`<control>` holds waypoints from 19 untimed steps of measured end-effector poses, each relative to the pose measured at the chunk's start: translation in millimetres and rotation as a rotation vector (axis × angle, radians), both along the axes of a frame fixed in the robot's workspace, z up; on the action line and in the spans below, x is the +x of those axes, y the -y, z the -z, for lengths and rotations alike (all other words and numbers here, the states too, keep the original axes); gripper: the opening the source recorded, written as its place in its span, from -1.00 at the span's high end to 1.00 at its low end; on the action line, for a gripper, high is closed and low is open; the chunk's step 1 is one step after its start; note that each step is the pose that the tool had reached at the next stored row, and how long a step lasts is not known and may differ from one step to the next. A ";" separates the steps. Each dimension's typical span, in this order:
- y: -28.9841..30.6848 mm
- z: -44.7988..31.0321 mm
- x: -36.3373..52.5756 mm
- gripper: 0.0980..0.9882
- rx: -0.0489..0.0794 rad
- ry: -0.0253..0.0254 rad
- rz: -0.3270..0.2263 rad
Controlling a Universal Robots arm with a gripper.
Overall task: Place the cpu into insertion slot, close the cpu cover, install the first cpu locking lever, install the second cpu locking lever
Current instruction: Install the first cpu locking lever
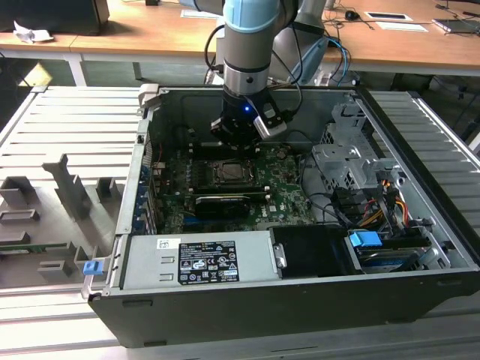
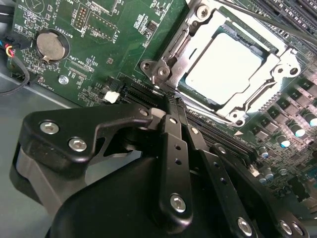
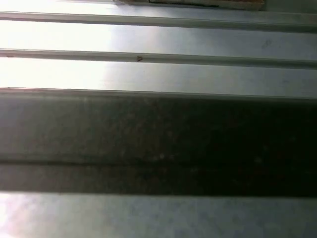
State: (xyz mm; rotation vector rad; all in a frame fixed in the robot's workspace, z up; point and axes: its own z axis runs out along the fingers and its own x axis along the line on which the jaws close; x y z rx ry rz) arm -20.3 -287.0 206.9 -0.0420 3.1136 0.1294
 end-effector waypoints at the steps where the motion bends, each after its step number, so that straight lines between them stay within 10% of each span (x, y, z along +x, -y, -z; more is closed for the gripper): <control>1: -0.1 0.5 0.0 0.98 0.000 0.0002 0.000; 19: 0.0 1.5 0.8 0.98 -0.034 -0.0002 0.000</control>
